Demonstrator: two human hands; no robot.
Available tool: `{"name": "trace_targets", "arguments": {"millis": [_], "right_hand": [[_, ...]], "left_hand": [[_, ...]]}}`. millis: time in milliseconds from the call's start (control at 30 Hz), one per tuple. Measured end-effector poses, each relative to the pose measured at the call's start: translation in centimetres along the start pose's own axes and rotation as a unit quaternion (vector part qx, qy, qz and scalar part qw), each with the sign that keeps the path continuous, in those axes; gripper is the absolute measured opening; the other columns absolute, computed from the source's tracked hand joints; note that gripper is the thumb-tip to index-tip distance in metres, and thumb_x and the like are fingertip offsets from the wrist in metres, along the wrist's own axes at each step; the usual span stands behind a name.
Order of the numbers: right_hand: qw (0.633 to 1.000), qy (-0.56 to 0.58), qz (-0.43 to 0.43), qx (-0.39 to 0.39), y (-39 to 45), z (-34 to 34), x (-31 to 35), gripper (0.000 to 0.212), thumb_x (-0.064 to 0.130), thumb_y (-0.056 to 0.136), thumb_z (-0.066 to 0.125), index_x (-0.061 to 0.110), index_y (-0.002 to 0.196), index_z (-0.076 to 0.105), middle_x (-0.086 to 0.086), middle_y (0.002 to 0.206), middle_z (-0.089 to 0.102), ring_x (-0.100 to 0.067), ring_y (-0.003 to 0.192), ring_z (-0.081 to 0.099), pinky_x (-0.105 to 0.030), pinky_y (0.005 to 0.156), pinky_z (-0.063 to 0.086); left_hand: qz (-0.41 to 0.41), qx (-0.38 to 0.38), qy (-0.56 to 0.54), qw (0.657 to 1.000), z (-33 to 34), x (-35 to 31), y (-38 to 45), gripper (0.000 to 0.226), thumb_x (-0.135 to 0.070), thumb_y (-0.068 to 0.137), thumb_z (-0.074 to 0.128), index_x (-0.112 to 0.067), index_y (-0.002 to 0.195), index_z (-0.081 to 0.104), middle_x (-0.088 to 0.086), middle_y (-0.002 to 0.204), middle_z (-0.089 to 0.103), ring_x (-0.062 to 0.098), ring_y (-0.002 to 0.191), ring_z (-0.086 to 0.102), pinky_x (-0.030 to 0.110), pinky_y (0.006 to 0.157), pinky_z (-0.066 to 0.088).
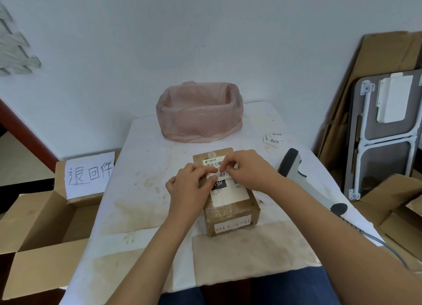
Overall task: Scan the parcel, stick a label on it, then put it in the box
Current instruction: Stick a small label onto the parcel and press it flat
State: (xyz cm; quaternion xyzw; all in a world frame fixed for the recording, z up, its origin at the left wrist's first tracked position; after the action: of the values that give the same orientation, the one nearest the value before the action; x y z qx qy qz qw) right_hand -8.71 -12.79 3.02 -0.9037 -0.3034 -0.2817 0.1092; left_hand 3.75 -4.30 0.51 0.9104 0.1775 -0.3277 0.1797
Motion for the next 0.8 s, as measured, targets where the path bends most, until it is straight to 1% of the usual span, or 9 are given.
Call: {"name": "trace_targets", "arguments": {"millis": [167, 267, 333, 500, 667, 800], "right_hand": [[1.000, -0.015, -0.007, -0.005, -0.1, 0.0, 0.1, 0.028, 0.013, 0.094, 0.049, 0.022, 0.101, 0.074, -0.001, 0.110, 0.070, -0.016, 0.095, 0.063, -0.026, 0.080, 0.048], [1.000, -0.024, -0.011, -0.006, -0.1, 0.1, 0.2, 0.028, 0.013, 0.095, 0.048, 0.022, 0.103, 0.074, -0.001, 0.112, 0.070, -0.017, 0.098, 0.064, -0.025, 0.080, 0.046], [0.999, -0.029, -0.013, -0.006, -0.1, 0.1, 0.2, 0.027, 0.013, 0.095, 0.049, 0.021, 0.104, 0.073, -0.001, 0.112, 0.070, -0.017, 0.098, 0.064, -0.027, 0.081, 0.048], [1.000, -0.026, -0.006, -0.011, -0.2, 0.2, -0.4, 0.024, 0.017, 0.094, 0.051, 0.025, 0.107, 0.069, 0.001, 0.104, 0.068, -0.017, 0.093, 0.063, -0.035, 0.084, 0.053], [0.999, -0.036, -0.013, -0.016, -0.4, 0.3, -0.5, 0.024, 0.019, 0.094, 0.050, 0.027, 0.109, 0.067, 0.005, 0.099, 0.063, -0.014, 0.088, 0.058, -0.030, 0.078, 0.049], [0.997, -0.071, -0.014, -0.041, -0.7, -0.3, -1.2, 0.026, 0.022, 0.096, 0.048, 0.031, 0.110, 0.068, 0.005, 0.104, 0.059, -0.014, 0.092, 0.055, -0.031, 0.080, 0.049]], "left_hand": [[0.015, -0.021, 0.015, 1.000, 0.0, -0.5, -0.1, 0.020, -0.040, 0.089, 0.064, -0.044, 0.109, 0.067, -0.017, 0.107, 0.052, 0.006, 0.105, 0.055, 0.038, 0.105, 0.020], [0.021, -0.029, 0.032, 0.999, 0.1, -0.6, -0.1, 0.018, -0.041, 0.088, 0.065, -0.044, 0.106, 0.067, -0.017, 0.108, 0.052, 0.006, 0.104, 0.055, 0.039, 0.105, 0.020], [0.022, -0.032, 0.043, 0.998, 0.1, -0.7, 0.0, 0.015, -0.041, 0.088, 0.065, -0.044, 0.103, 0.068, -0.017, 0.106, 0.050, 0.006, 0.104, 0.054, 0.039, 0.105, 0.020], [0.016, -0.021, 0.065, 0.998, 0.3, -0.6, 0.1, 0.012, -0.042, 0.089, 0.063, -0.043, 0.098, 0.071, -0.016, 0.104, 0.050, 0.005, 0.107, 0.050, 0.038, 0.104, 0.018], [0.003, -0.005, 0.069, 0.998, 0.4, -0.4, 0.4, 0.015, -0.044, 0.088, 0.063, -0.043, 0.101, 0.071, -0.016, 0.106, 0.050, 0.006, 0.110, 0.050, 0.038, 0.104, 0.019], [-0.003, 0.002, 0.064, 0.998, 0.5, -0.2, 0.3, 0.017, -0.045, 0.088, 0.063, -0.044, 0.103, 0.070, -0.016, 0.108, 0.049, 0.006, 0.111, 0.050, 0.039, 0.106, 0.019]]}}
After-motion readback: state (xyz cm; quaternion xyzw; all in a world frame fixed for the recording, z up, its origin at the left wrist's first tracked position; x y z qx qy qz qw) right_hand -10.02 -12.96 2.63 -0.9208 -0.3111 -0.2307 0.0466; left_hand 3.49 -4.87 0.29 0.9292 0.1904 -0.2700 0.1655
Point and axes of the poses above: each hand's wrist, its own y-axis towards the middle knuckle, its own z-axis out of the palm, x = y × z, the point moved 7 cm from there along y, towards the middle knuckle
